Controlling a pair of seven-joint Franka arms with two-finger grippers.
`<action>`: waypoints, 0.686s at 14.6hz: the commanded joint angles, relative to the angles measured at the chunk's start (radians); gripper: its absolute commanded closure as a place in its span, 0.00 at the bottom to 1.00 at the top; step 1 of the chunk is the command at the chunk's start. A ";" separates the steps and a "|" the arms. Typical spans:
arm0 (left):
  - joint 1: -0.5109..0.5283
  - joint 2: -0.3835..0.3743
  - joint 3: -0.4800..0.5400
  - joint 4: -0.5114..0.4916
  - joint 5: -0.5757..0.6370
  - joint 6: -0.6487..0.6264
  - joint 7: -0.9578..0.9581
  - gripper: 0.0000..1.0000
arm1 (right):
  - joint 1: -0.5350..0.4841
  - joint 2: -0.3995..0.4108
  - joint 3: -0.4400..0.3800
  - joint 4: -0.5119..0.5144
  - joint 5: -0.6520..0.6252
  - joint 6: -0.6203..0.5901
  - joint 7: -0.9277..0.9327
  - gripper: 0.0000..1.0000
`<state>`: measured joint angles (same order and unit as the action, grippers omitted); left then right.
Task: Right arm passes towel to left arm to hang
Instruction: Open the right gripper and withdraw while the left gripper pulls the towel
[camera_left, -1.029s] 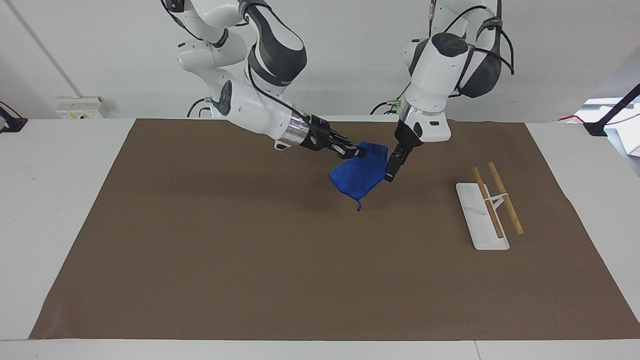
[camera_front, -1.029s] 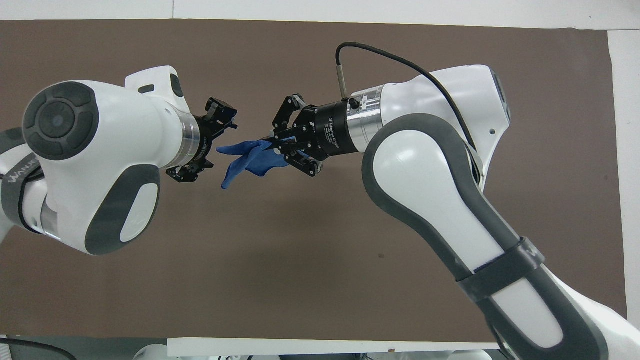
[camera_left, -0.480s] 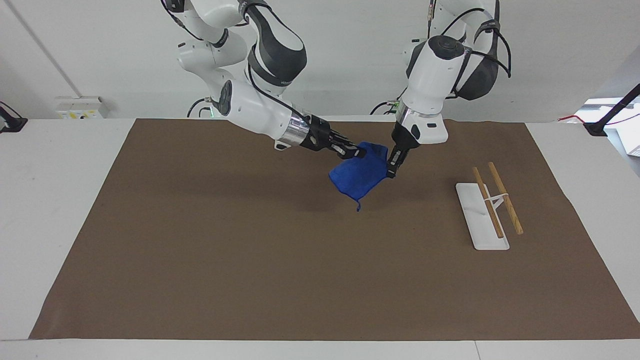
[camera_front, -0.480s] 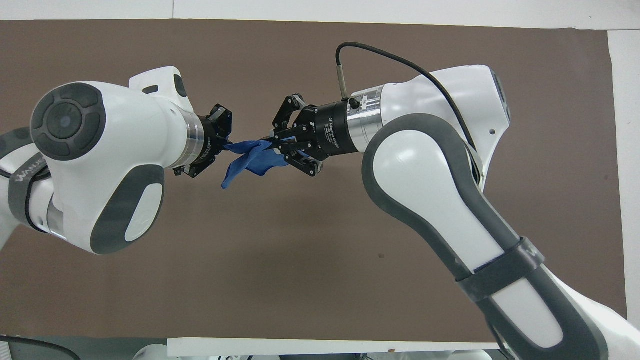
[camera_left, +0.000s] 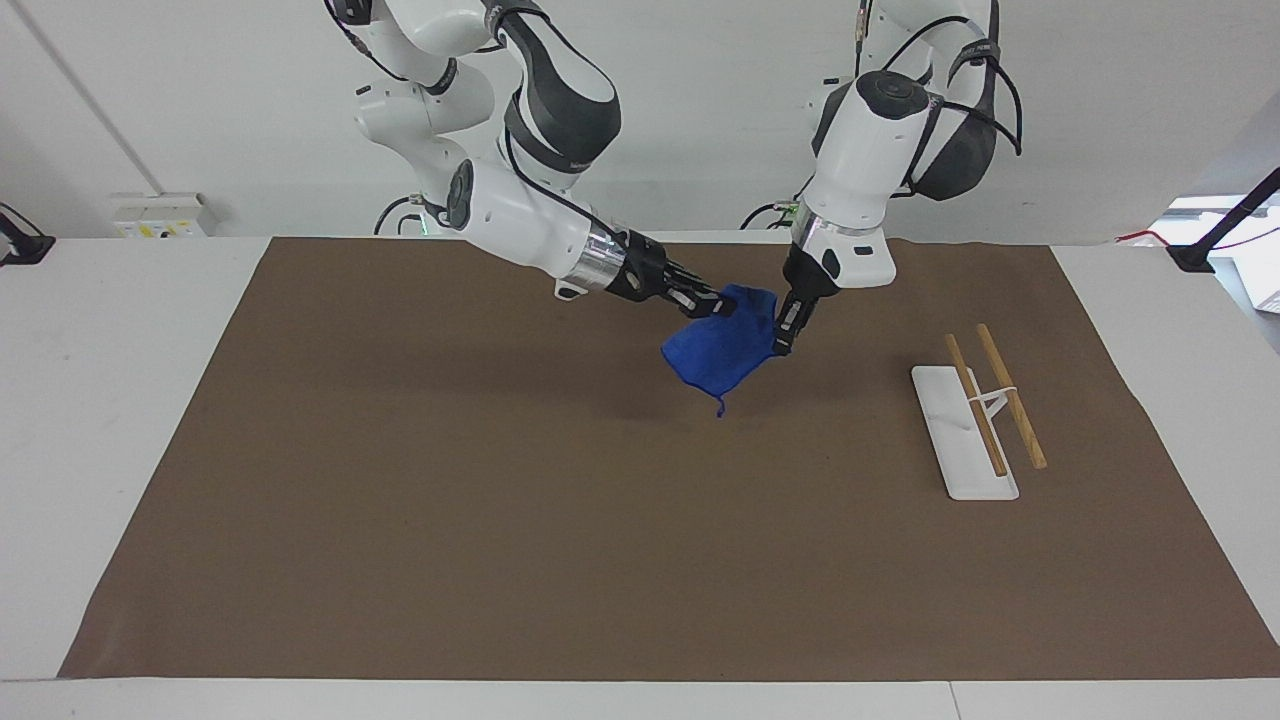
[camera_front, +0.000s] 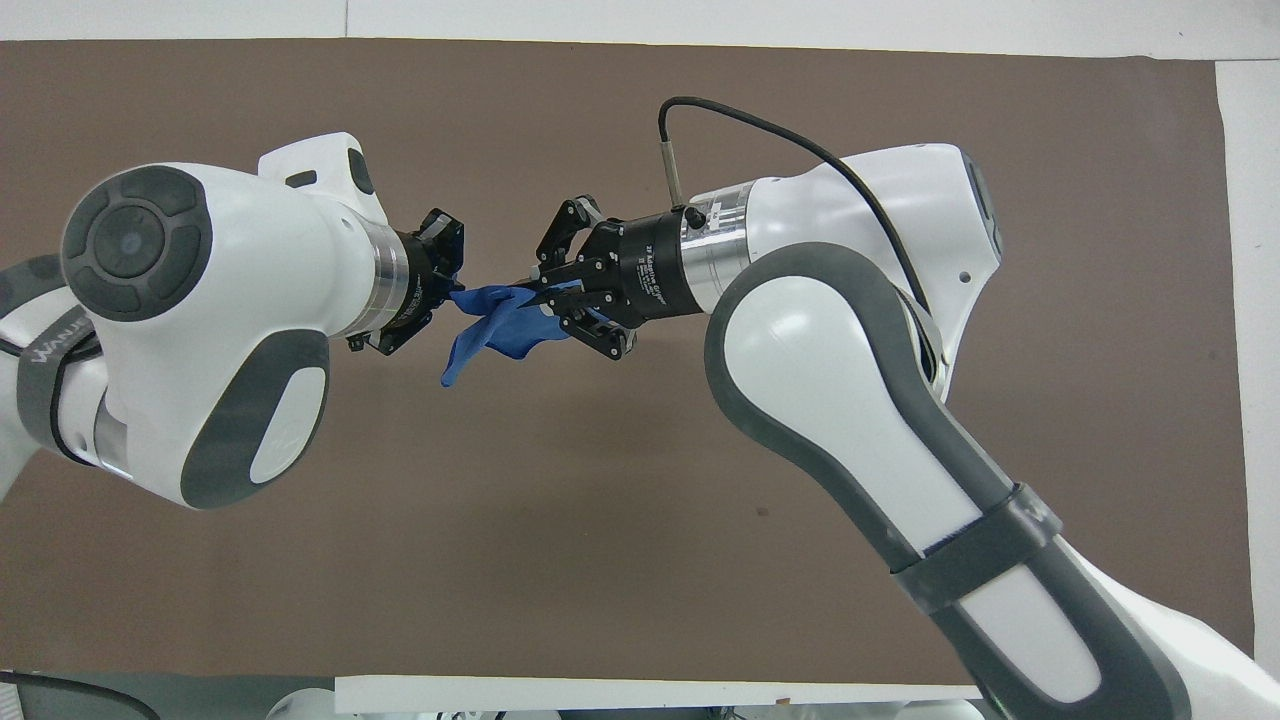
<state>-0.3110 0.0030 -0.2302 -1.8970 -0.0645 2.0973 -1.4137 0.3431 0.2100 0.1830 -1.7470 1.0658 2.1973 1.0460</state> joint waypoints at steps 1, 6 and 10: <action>-0.019 0.046 -0.001 0.128 0.003 -0.122 -0.021 1.00 | -0.001 -0.011 -0.002 -0.014 -0.065 0.015 -0.059 0.00; -0.019 0.120 0.000 0.346 0.096 -0.350 -0.011 1.00 | -0.077 -0.024 -0.005 -0.005 -0.557 -0.091 -0.324 0.00; 0.029 0.117 0.026 0.340 0.140 -0.379 0.105 1.00 | -0.240 -0.026 -0.007 0.026 -0.812 -0.246 -0.680 0.00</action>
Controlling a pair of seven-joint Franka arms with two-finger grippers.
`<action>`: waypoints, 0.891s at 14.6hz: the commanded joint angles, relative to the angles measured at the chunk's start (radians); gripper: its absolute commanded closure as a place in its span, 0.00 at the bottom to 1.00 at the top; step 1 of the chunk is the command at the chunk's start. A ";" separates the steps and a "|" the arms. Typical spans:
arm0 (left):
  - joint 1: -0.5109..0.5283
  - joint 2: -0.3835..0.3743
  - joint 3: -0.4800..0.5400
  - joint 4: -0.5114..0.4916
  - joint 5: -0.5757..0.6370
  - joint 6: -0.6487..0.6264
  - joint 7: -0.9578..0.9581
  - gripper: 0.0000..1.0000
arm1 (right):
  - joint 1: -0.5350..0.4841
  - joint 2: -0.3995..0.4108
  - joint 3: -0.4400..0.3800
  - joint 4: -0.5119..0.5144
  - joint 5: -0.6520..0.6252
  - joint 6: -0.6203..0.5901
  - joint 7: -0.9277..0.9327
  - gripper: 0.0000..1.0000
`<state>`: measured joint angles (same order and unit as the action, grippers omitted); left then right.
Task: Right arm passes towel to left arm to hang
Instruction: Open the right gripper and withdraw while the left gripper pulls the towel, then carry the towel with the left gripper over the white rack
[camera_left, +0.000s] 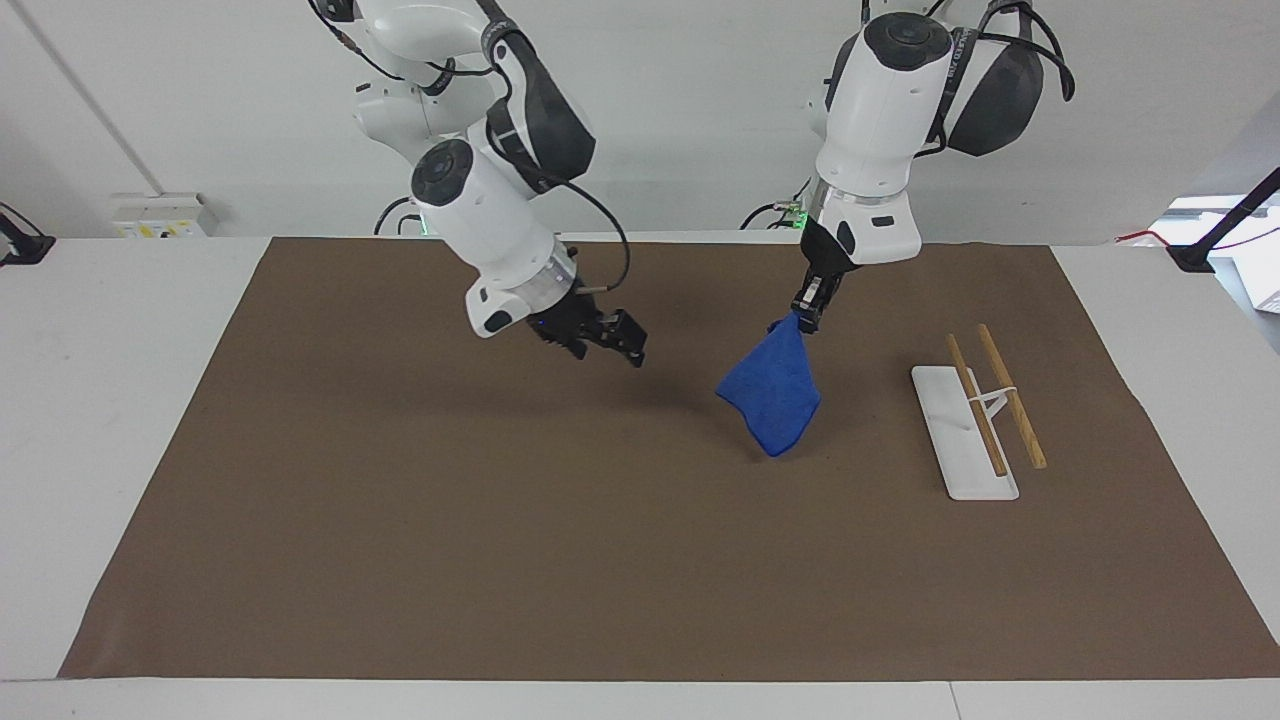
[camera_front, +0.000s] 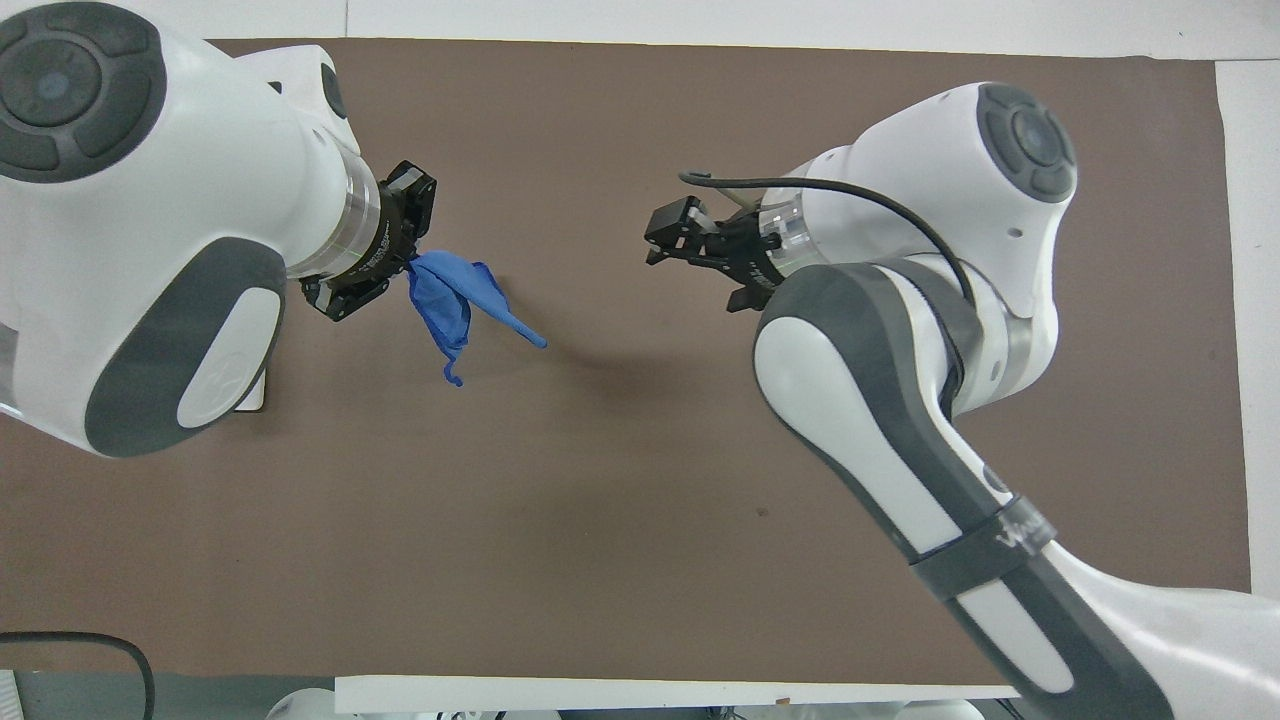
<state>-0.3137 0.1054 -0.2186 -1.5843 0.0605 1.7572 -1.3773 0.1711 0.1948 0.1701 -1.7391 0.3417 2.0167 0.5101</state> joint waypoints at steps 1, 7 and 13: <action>0.056 0.013 0.018 0.021 0.018 -0.039 0.114 1.00 | -0.091 -0.014 0.006 0.023 -0.163 -0.085 -0.195 0.00; 0.090 0.008 0.111 0.000 0.166 -0.032 0.360 1.00 | -0.214 -0.061 0.003 0.126 -0.304 -0.294 -0.289 0.00; 0.091 0.008 0.223 -0.014 0.238 0.010 0.584 1.00 | -0.308 -0.098 0.003 0.303 -0.400 -0.527 -0.420 0.00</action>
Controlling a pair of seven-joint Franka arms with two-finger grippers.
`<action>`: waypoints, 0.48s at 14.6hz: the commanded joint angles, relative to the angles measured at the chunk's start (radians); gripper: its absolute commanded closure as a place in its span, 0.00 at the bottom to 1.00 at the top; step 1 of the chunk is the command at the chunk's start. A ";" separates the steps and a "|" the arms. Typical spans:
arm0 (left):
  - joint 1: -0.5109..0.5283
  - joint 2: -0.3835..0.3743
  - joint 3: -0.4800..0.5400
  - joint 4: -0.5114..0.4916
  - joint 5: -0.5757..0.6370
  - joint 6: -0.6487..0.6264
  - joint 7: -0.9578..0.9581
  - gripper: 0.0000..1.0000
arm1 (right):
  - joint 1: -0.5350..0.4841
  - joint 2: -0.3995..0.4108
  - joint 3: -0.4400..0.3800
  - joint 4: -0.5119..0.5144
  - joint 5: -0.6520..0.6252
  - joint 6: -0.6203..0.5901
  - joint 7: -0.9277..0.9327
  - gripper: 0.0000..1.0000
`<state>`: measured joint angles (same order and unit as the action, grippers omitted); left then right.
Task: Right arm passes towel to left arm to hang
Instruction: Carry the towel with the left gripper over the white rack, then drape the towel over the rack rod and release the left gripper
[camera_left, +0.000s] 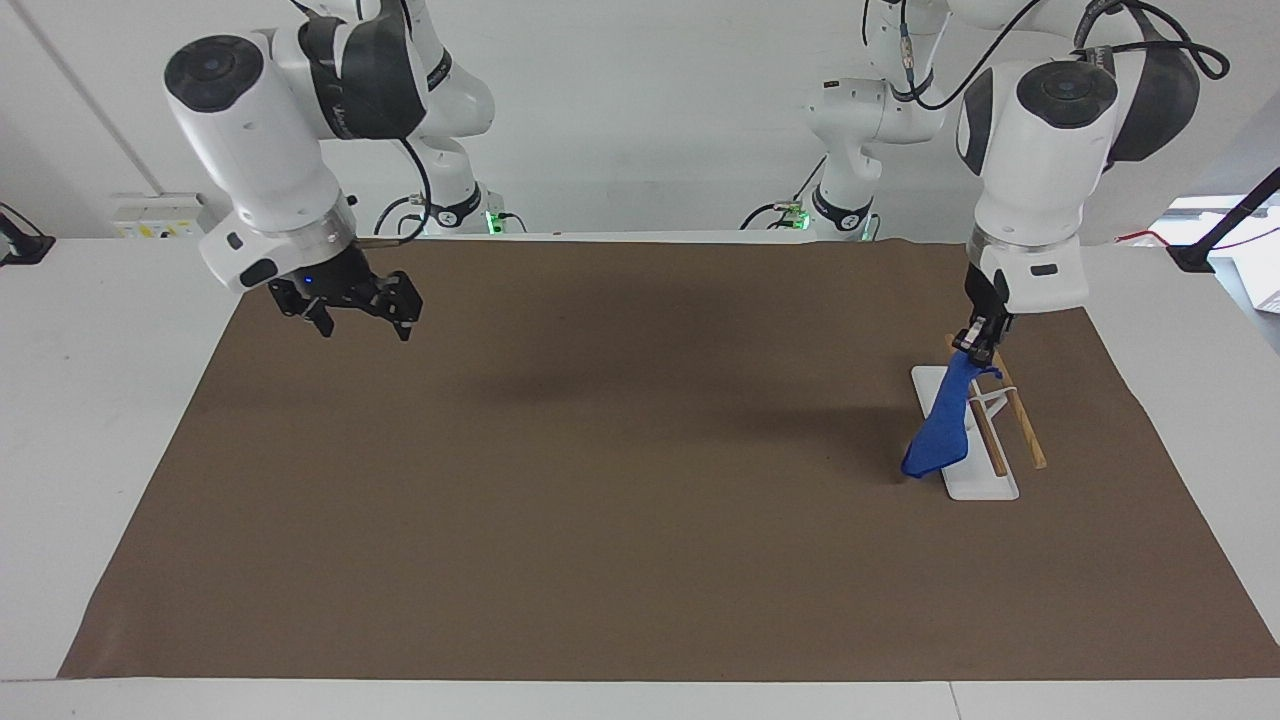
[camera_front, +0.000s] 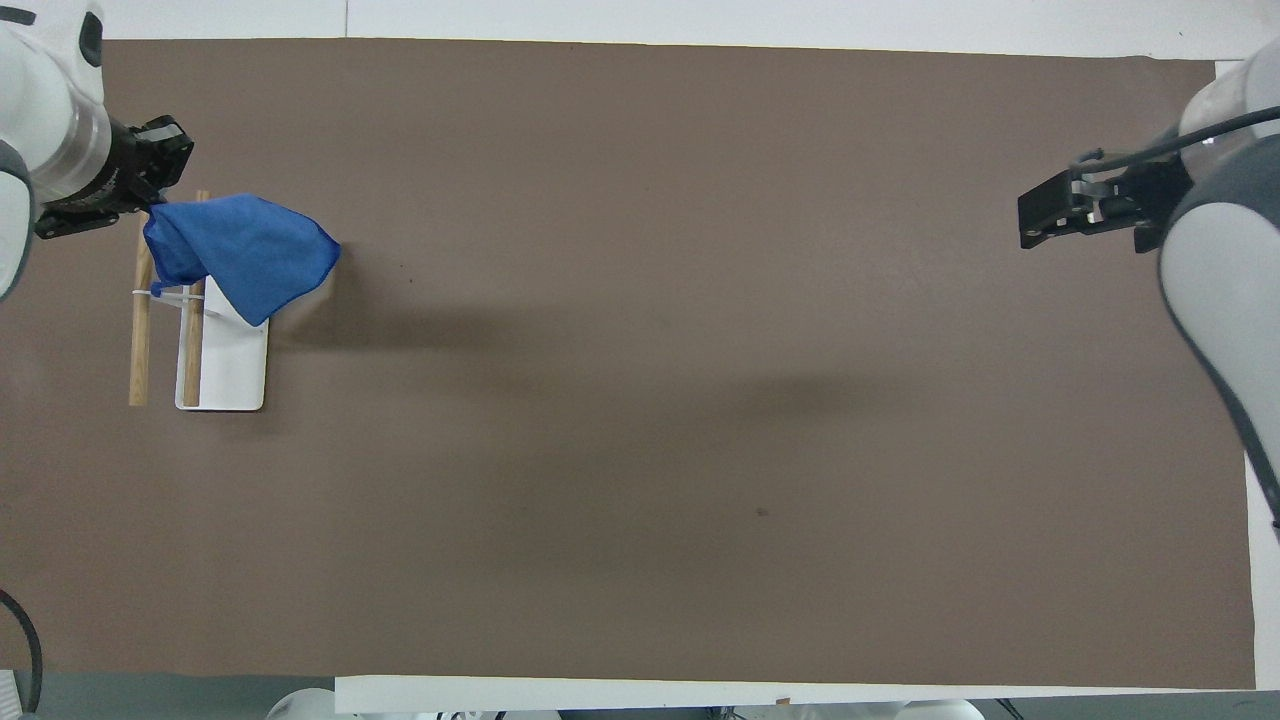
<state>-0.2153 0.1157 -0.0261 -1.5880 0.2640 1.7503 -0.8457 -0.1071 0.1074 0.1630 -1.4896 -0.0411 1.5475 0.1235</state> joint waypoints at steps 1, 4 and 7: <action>-0.003 -0.005 0.035 -0.021 0.090 0.029 0.065 1.00 | -0.032 -0.018 0.010 0.070 -0.016 -0.090 -0.033 0.00; 0.023 -0.004 0.061 -0.023 0.139 0.044 0.146 1.00 | -0.022 -0.054 0.016 0.098 -0.016 -0.165 -0.033 0.00; 0.031 -0.024 0.104 -0.076 0.142 0.104 0.194 0.99 | -0.029 -0.060 0.013 0.091 -0.003 -0.188 -0.033 0.00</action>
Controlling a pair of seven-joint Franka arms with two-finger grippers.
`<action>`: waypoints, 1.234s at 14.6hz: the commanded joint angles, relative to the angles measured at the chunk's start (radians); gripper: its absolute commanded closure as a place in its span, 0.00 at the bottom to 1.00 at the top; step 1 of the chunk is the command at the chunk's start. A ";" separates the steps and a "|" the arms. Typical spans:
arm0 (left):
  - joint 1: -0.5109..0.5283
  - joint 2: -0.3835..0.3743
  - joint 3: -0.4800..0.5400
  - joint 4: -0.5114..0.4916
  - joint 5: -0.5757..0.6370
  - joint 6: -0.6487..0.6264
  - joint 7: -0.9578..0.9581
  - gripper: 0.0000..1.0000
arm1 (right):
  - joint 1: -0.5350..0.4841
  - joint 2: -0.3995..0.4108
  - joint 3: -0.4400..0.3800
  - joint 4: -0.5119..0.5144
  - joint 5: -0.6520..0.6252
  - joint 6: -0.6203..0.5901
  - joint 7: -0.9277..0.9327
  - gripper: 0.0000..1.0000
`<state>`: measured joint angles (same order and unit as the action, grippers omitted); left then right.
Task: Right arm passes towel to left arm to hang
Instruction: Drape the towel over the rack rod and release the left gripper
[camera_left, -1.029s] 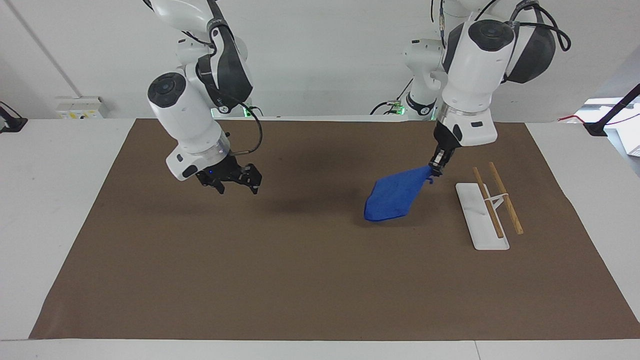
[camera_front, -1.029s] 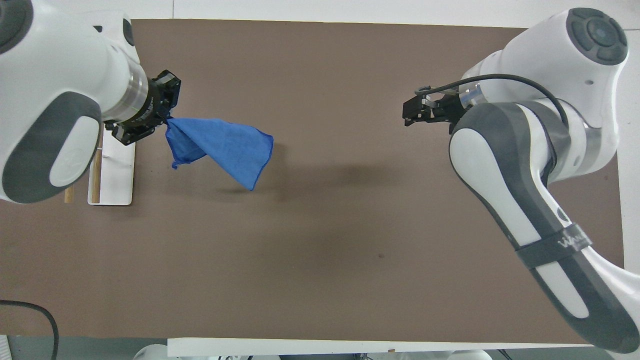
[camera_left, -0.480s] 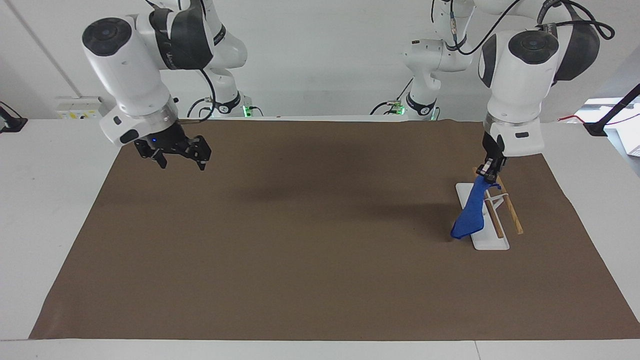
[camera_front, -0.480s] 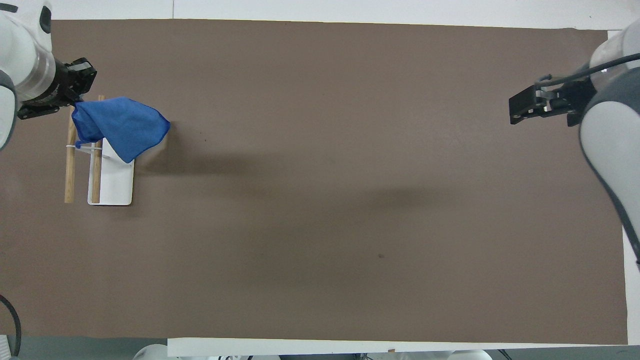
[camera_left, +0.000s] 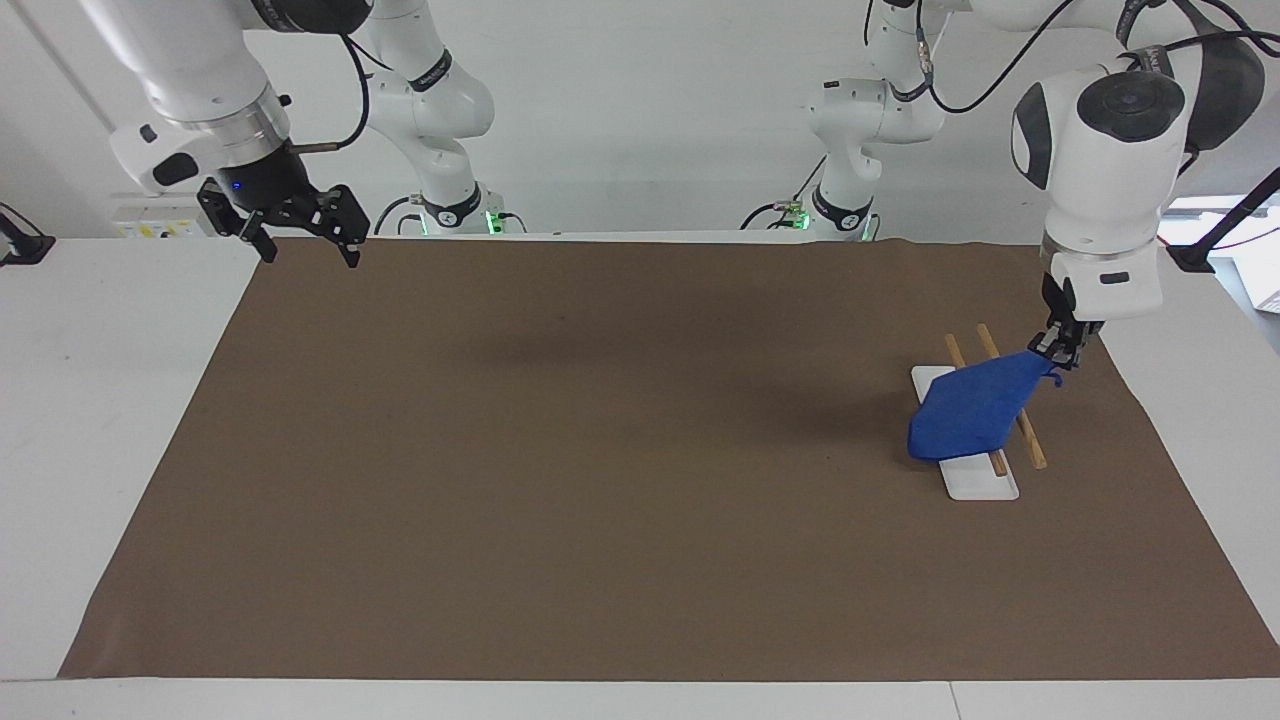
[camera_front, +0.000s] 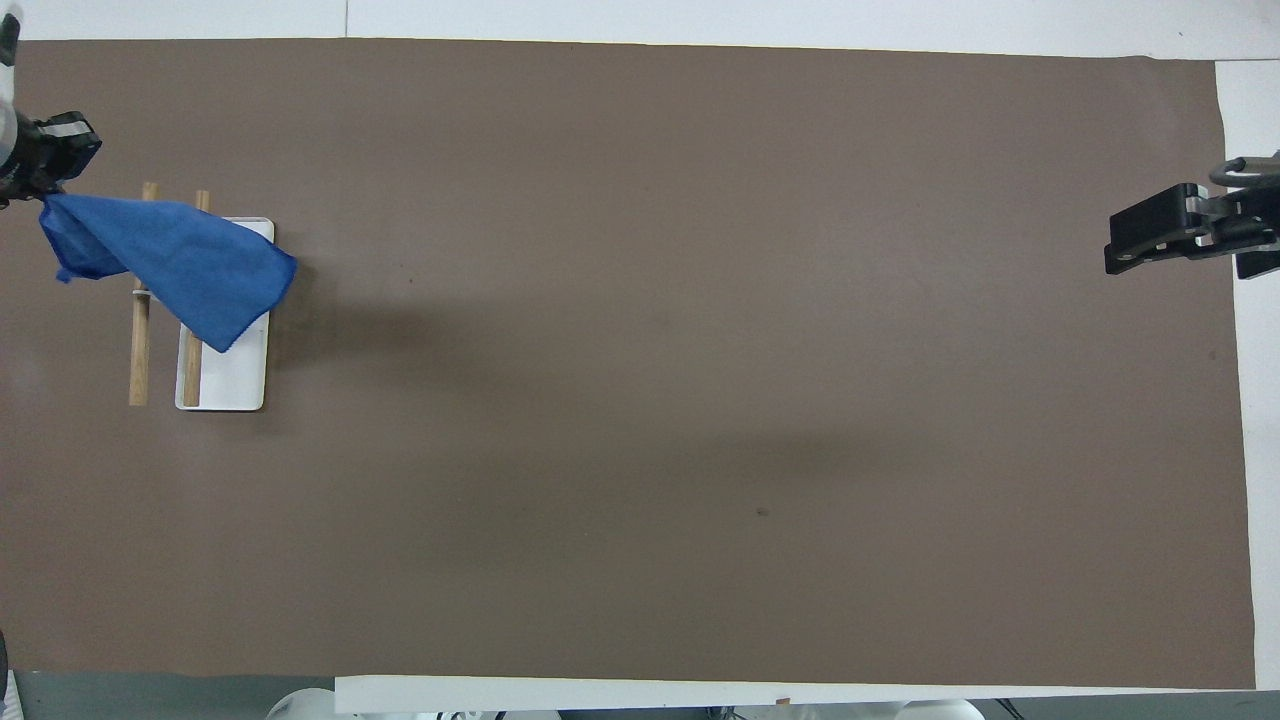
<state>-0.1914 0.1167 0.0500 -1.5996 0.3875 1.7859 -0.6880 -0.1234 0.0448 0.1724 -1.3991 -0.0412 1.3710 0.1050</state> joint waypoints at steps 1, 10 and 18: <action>0.024 -0.060 0.033 -0.150 0.019 0.151 0.038 0.99 | -0.018 0.001 0.004 -0.004 0.000 -0.007 -0.014 0.00; 0.112 -0.112 0.113 -0.316 0.019 0.394 0.223 0.99 | -0.050 -0.009 0.004 -0.031 0.003 -0.007 -0.018 0.00; 0.115 -0.180 0.168 -0.531 0.019 0.601 0.229 0.98 | -0.064 -0.017 0.003 -0.040 0.004 -0.007 -0.056 0.00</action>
<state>-0.0816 -0.0186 0.2102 -2.0594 0.3889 2.3331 -0.4712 -0.1670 0.0494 0.1679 -1.4135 -0.0411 1.3659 0.0833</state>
